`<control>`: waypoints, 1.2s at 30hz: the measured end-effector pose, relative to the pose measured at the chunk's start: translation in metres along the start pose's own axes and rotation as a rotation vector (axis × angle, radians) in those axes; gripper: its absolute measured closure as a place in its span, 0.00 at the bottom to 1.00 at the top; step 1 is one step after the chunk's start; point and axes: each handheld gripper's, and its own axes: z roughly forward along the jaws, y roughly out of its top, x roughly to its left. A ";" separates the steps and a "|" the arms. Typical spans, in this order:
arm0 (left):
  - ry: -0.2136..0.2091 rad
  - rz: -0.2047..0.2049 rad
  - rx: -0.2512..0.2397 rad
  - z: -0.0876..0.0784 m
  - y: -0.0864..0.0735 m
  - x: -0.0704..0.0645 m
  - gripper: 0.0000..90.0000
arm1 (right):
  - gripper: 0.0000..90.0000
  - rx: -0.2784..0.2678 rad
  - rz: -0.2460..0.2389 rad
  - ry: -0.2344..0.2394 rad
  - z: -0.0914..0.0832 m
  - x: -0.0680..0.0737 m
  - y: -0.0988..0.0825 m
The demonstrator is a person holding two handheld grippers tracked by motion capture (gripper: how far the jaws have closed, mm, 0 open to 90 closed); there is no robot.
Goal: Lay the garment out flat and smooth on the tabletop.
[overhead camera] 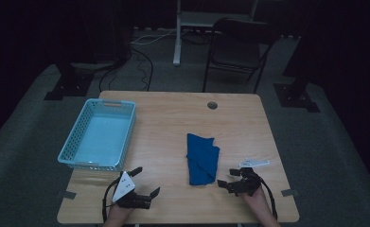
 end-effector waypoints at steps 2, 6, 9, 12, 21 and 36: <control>-0.001 -0.005 -0.004 0.000 0.000 0.000 0.00 | 0.13 -0.009 0.006 0.025 0.000 0.002 0.004; -0.003 -0.004 -0.002 0.000 0.000 0.001 0.00 | 0.13 -0.015 -0.038 0.008 0.001 0.007 0.017; -0.004 -0.004 -0.002 0.000 0.000 0.001 0.00 | 0.13 -0.027 -0.063 0.004 0.003 0.011 0.029; -0.004 -0.005 -0.002 0.000 0.000 0.001 0.00 | 0.14 -0.034 -0.088 -0.013 0.008 0.015 0.043; -0.006 0.003 0.003 0.001 0.000 0.000 0.00 | 0.17 -0.033 -0.167 -0.031 0.036 0.031 0.084; 0.000 0.001 0.007 0.001 0.001 0.001 0.00 | 0.48 0.072 -0.239 -0.055 0.091 0.042 0.110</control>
